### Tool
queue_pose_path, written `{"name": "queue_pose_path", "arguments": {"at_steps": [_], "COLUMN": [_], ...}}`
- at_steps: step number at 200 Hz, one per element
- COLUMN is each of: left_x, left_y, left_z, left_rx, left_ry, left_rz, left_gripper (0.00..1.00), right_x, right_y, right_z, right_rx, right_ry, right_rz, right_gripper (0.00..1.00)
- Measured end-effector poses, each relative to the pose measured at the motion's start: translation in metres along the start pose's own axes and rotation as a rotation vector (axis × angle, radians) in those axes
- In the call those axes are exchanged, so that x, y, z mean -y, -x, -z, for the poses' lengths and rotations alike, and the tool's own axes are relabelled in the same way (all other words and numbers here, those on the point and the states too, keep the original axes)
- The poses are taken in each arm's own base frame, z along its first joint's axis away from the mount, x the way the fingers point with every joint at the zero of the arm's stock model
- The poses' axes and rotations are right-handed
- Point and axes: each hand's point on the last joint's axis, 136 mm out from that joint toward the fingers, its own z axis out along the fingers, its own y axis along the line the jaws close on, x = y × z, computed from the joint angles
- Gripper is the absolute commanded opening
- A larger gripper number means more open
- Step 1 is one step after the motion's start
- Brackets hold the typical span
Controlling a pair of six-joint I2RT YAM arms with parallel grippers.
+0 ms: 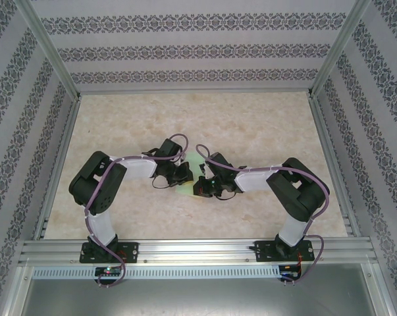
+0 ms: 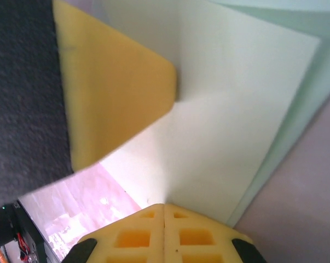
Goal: Fold a paper plane with a square sheet of paper (pick it up from the middle)
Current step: Fold the triangle a second time at the center of the table.
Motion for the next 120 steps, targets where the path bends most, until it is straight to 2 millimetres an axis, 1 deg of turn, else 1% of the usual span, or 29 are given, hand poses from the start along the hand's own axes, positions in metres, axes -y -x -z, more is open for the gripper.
{"name": "queue_pose_path", "arguments": {"at_steps": [36,79,120], "left_x": [-0.009,-0.013,-0.022], "left_y": [0.016,0.023,0.038], "left_z": [0.008,0.011,0.02], "left_rx": [0.032,0.032,0.069], "left_ry": [-0.001,-0.014,-0.017], "left_rz": [0.021,0.022,0.038], "left_gripper": [0.04,0.04,0.05], "right_x": [0.001,0.002,0.003], "right_y": [0.002,0.003,0.005], "right_z": [0.001,0.001,0.002], "right_rx": [0.004,0.008,0.006], "right_ry": [-0.001,-0.003,0.0], "right_rz": [0.012,0.021,0.032], "right_gripper": [0.0,0.0,0.0]}}
